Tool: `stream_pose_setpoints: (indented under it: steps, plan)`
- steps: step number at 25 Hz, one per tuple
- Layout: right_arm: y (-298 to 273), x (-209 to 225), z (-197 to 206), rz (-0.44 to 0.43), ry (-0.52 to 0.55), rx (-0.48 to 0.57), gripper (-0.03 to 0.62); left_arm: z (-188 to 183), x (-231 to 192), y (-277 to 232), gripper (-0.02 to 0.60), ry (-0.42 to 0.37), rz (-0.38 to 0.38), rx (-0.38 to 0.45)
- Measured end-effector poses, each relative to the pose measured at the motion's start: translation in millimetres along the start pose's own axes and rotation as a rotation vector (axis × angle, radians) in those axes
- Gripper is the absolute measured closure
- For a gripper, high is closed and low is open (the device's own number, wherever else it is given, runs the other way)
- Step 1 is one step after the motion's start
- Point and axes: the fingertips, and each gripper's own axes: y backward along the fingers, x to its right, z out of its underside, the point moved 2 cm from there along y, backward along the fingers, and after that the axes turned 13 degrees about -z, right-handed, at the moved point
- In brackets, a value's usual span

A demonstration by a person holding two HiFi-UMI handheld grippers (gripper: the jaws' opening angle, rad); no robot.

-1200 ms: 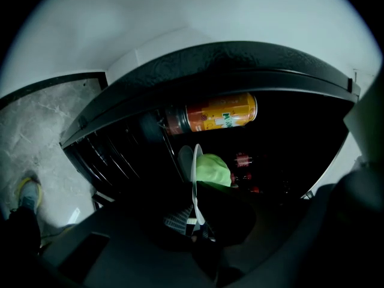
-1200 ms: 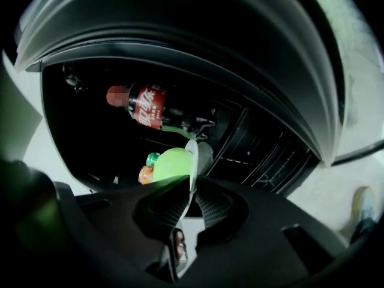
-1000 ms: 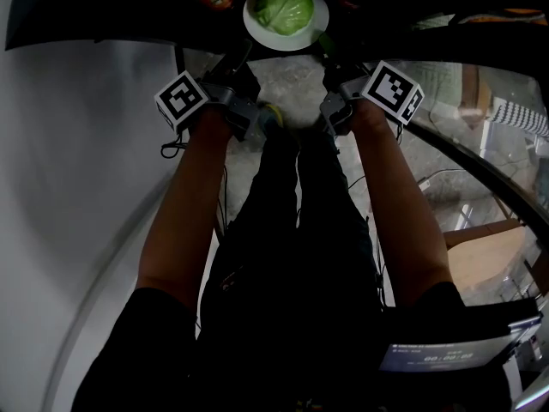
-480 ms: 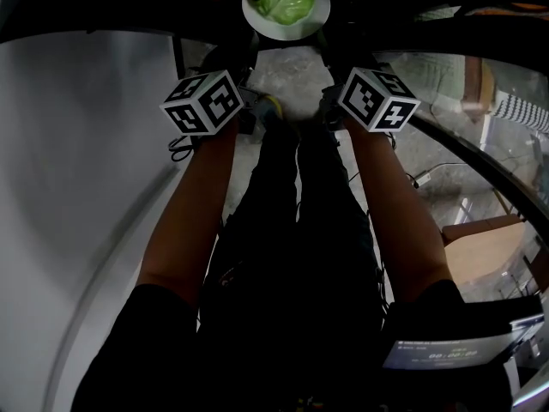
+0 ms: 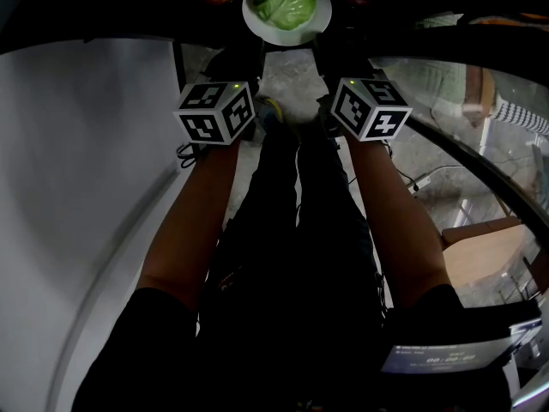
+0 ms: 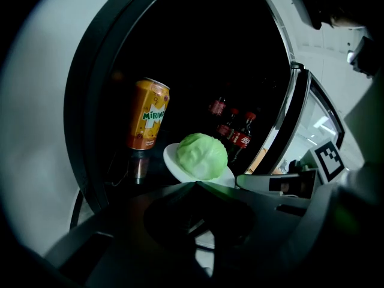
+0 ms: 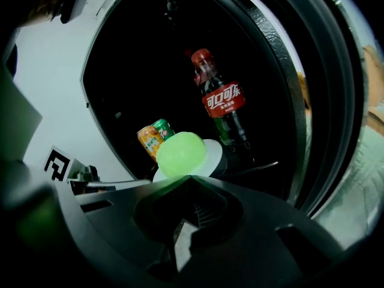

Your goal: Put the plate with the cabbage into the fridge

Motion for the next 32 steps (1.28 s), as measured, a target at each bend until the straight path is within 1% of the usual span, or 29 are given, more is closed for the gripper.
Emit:
stream_pose_setpoints:
  steps: [7, 25, 28, 32]
  plan:
    - [1.3, -1.4, -1.5, -0.007, 0.012, -0.002, 0.588, -1.4, 1.2, 0.4, 0.577, -0.008, 0.004, 0.006]
    - [-4.1, 2.2, -13.5, -0.004, 0.021, 0.008, 0.588, -11.2, 2.3, -5.6, 0.577, 0.027, 0.000, 0.007]
    - [-8.7, 6.3, -18.7, 0.002, 0.013, 0.016, 0.588, -19.9, 0.9, -10.9, 0.577, 0.029, 0.005, 0.011]
    - [-3.6, -0.2, -14.5, -0.009, 0.019, 0.013, 0.588, -11.1, 2.3, -3.2, 0.577, 0.042, -0.006, 0.009]
